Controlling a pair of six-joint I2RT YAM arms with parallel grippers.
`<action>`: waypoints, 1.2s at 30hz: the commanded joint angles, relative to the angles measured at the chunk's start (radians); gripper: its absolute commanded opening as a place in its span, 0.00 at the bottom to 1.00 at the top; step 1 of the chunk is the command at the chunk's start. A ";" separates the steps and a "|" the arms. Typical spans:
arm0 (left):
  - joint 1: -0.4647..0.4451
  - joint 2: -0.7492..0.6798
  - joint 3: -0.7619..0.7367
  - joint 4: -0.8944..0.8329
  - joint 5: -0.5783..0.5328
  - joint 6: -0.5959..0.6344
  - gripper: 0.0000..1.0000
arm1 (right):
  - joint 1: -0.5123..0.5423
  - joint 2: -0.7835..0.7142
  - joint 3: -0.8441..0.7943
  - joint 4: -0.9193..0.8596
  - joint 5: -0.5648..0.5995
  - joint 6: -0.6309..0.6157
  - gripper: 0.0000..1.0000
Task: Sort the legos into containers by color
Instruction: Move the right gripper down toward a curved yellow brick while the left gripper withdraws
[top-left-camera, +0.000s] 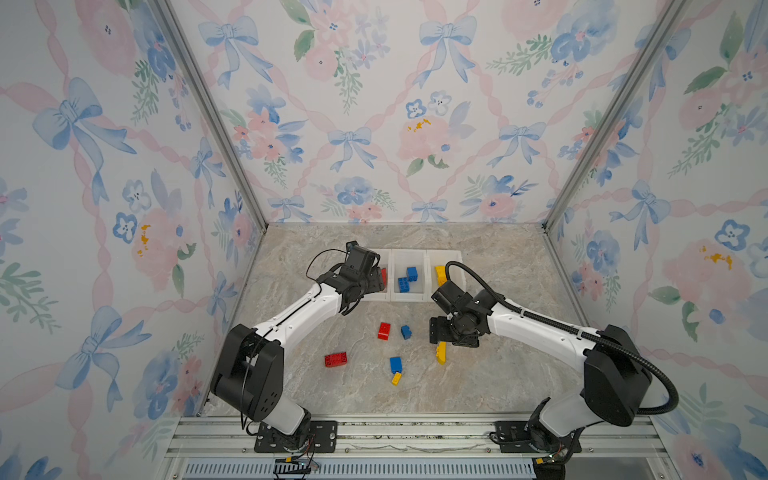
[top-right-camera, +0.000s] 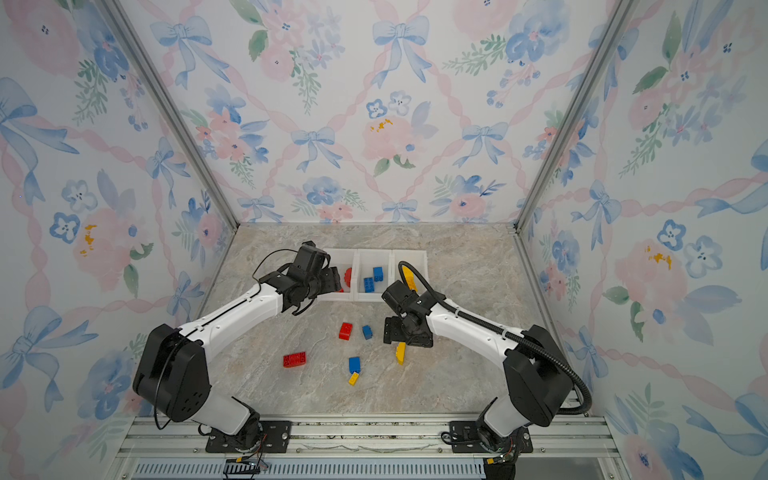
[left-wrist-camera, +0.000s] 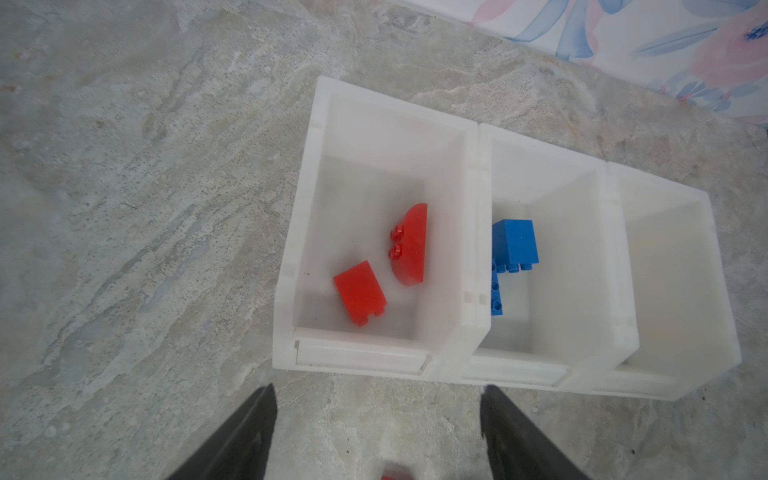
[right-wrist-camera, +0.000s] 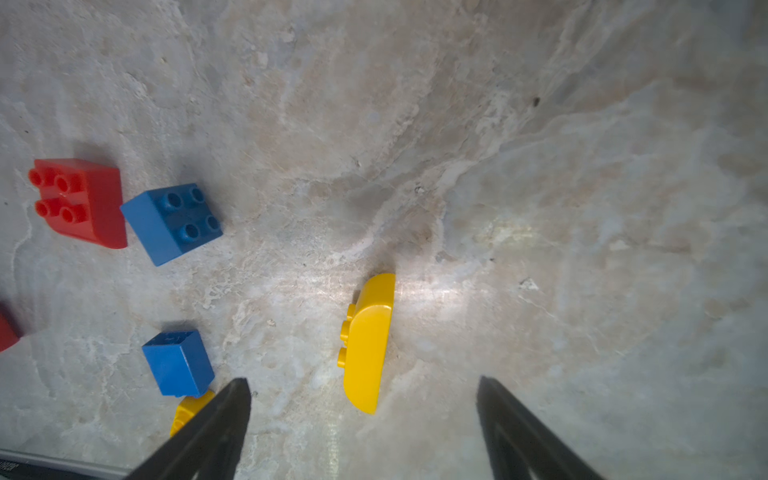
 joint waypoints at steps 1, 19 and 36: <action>0.001 -0.053 -0.048 0.022 0.016 -0.021 0.80 | 0.025 0.029 -0.012 0.011 0.021 0.016 0.88; 0.044 -0.162 -0.163 0.072 0.091 -0.018 0.80 | 0.061 0.116 -0.051 0.070 0.035 0.040 0.79; 0.078 -0.249 -0.235 0.073 0.106 -0.026 0.80 | 0.067 0.185 -0.037 0.103 0.047 0.044 0.56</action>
